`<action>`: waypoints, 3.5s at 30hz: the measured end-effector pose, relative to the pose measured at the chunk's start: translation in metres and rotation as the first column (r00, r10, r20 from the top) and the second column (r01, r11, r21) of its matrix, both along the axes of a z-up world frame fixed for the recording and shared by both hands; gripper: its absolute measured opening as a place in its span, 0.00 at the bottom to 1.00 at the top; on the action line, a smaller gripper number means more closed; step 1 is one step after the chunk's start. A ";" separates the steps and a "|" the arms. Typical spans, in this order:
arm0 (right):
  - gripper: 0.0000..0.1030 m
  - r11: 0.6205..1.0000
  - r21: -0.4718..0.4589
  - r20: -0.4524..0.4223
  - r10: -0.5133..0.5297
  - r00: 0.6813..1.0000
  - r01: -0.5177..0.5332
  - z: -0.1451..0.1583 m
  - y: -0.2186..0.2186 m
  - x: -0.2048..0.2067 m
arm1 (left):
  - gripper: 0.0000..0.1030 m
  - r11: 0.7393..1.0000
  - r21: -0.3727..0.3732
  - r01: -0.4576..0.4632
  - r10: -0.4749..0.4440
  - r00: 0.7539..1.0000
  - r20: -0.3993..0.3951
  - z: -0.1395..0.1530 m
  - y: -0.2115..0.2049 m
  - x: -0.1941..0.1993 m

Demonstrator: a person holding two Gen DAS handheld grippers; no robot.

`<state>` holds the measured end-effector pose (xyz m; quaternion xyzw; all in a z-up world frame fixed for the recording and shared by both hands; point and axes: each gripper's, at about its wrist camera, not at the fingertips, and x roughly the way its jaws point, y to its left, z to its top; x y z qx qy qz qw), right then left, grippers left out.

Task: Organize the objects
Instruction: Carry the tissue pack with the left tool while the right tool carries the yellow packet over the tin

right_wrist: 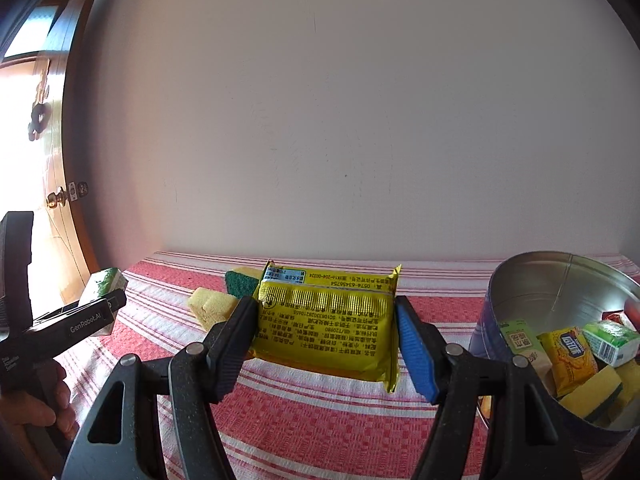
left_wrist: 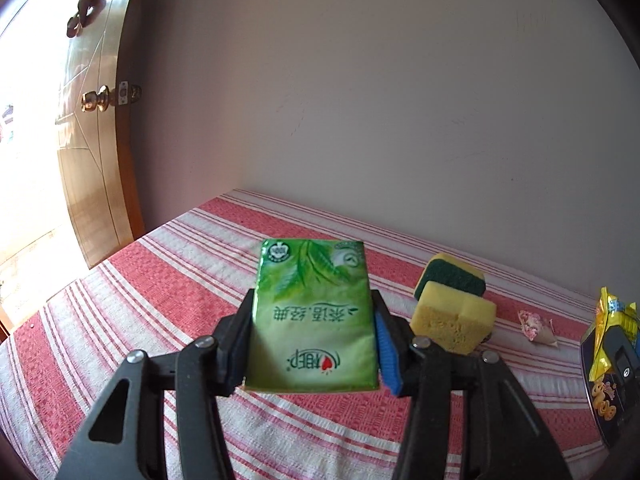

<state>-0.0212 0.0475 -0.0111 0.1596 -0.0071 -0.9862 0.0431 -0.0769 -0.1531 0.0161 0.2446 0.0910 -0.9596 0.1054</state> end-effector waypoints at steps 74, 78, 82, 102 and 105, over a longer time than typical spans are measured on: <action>0.68 0.912 0.023 -0.109 -0.405 0.908 0.409 0.014 0.280 0.081 | 0.50 0.866 -0.139 0.480 -0.488 0.872 -0.032 0.033 0.344 0.048; 0.68 0.906 0.036 -0.101 -0.417 0.904 0.422 0.011 0.293 0.084 | 0.50 0.861 -0.146 0.488 -0.495 0.869 -0.015 0.030 0.357 0.047; 0.68 0.904 0.064 -0.077 -0.418 0.905 0.423 0.010 0.284 0.081 | 0.50 0.860 -0.148 0.488 -0.494 0.870 0.000 0.025 0.362 0.045; 0.68 0.930 0.095 0.028 -0.359 0.933 0.355 0.002 0.288 0.053 | 0.50 0.859 -0.151 0.488 -0.476 0.872 0.111 0.005 0.378 0.032; 0.68 0.934 0.094 0.039 -0.351 0.936 0.346 0.002 0.286 0.051 | 0.50 0.858 -0.147 0.491 -0.479 0.871 0.110 0.005 0.377 0.032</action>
